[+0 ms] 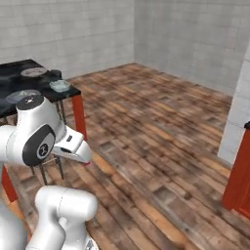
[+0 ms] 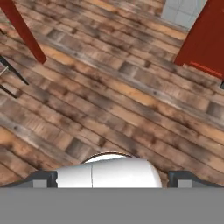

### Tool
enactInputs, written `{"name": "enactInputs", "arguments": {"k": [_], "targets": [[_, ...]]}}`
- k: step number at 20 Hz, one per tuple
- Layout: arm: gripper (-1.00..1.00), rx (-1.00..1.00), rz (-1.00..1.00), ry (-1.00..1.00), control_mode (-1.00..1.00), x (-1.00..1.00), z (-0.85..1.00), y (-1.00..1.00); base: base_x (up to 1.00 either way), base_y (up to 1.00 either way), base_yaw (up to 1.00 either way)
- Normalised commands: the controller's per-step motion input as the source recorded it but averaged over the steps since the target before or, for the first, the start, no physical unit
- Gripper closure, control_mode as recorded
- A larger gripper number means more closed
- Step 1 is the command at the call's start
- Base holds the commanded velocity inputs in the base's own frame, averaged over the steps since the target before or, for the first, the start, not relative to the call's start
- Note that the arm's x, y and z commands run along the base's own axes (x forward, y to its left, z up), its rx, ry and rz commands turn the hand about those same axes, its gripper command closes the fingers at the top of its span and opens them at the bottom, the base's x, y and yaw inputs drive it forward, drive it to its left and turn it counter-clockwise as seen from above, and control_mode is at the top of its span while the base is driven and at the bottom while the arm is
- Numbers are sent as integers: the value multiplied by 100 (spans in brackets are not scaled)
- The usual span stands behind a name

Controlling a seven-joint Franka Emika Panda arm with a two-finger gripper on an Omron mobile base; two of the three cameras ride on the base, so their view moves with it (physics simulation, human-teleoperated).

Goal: Place two dumplings into each of the tupperware containers and then place the containers in the fridge.

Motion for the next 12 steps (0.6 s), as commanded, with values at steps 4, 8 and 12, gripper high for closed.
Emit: {"name": "enactInputs", "arguments": {"k": [4,8,12], "targets": [[-100,0,0,0,100,0,0,0,100,-1,69],[-100,0,0,0,100,0,0,0,100,-3,70],[-100,0,0,0,100,0,0,0,100,-3,69]]}}
